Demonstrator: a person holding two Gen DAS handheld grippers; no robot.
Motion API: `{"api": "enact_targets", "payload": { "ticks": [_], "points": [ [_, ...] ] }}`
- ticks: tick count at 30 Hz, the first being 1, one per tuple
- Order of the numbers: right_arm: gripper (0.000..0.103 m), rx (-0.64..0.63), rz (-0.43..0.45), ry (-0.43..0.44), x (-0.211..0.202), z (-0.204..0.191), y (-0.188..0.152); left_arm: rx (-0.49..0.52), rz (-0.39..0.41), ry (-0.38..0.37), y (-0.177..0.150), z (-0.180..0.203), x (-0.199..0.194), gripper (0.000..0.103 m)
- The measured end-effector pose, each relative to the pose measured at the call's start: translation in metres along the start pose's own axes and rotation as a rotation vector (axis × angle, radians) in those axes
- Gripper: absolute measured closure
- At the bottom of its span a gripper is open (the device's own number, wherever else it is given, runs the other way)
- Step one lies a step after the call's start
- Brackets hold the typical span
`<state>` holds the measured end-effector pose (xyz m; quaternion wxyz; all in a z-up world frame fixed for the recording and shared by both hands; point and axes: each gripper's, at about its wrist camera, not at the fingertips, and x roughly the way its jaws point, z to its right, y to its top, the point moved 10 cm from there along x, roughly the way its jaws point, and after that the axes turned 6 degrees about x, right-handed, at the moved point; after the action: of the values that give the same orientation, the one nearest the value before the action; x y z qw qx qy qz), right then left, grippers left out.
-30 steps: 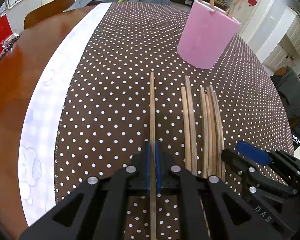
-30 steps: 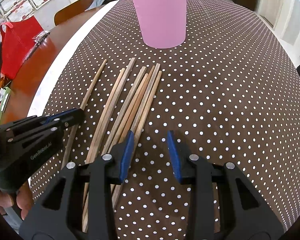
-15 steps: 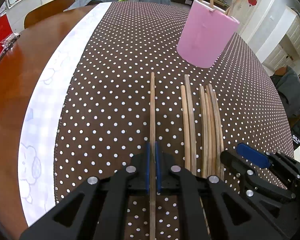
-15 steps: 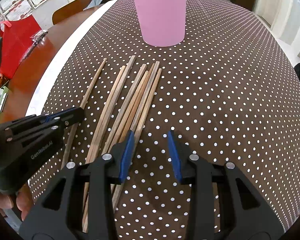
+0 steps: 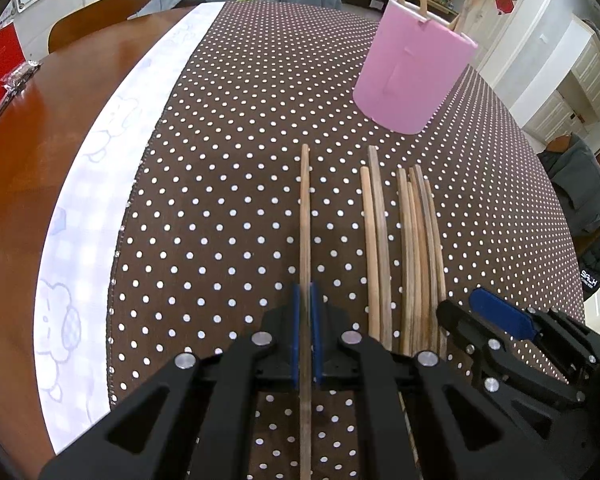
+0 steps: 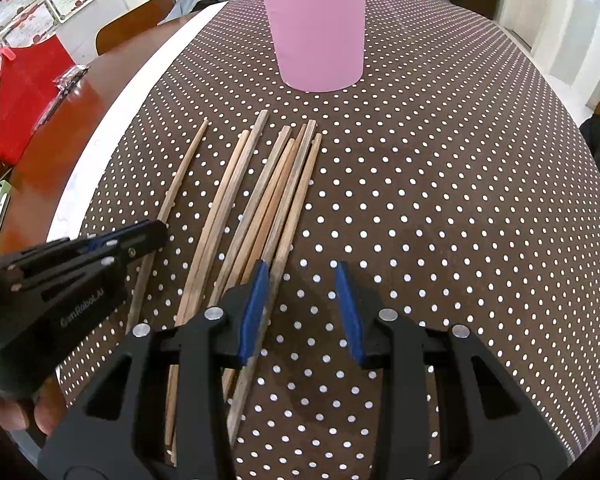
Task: Organize utensils
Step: 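Close the left tool on a wooden stick while the right tool hovers over the pile, then close the right tool on a stick while the left tool lifts its stick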
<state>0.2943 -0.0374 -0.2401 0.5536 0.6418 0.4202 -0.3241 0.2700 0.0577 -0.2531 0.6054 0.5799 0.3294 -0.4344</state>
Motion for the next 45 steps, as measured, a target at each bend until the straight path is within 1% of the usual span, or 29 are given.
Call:
{"api": "enact_targets", "payload": {
  "ticks": [7, 12, 25, 29, 32, 36, 38, 39, 42, 45],
  "points": [
    [0.068, -0.012, 0.011, -0.025, 0.002, -0.002, 0.005, -0.001, -0.004, -0.006, -0.001, 0.0, 0.0, 0.097],
    [0.068, -0.011, 0.005, -0.023, -0.001, 0.0, -0.003, -0.001, -0.003, -0.004, 0.0, 0.0, 0.0, 0.097],
    [0.068, -0.026, 0.033, -0.051, -0.008, -0.003, -0.013, 0.001, -0.001, 0.0, -0.001, 0.0, -0.001, 0.097],
    [0.068, -0.022, 0.042, -0.061, -0.004, -0.004, -0.006, -0.003, -0.001, -0.002, -0.002, 0.001, -0.001, 0.097],
    [0.068, -0.003, 0.024, -0.056, 0.0, -0.003, 0.002, -0.002, -0.003, -0.005, -0.004, 0.0, -0.002, 0.097],
    [0.067, -0.024, 0.0, -0.07, 0.002, -0.001, -0.002, -0.008, -0.008, -0.019, -0.006, -0.002, -0.002, 0.097],
    [0.067, -0.06, 0.009, -0.103, 0.001, -0.004, -0.004, -0.009, -0.008, -0.021, -0.006, -0.002, -0.001, 0.097],
    [0.067, -0.059, 0.011, -0.114, 0.001, -0.005, -0.004, -0.01, -0.008, -0.021, -0.006, -0.002, -0.001, 0.097],
    [0.067, -0.034, 0.005, -0.103, 0.002, -0.005, 0.002, -0.01, -0.012, -0.023, -0.006, -0.002, 0.0, 0.097],
    [0.068, -0.003, -0.028, -0.077, 0.006, -0.004, 0.014, -0.014, -0.022, -0.025, 0.0, -0.001, 0.003, 0.097]
  ]
}}
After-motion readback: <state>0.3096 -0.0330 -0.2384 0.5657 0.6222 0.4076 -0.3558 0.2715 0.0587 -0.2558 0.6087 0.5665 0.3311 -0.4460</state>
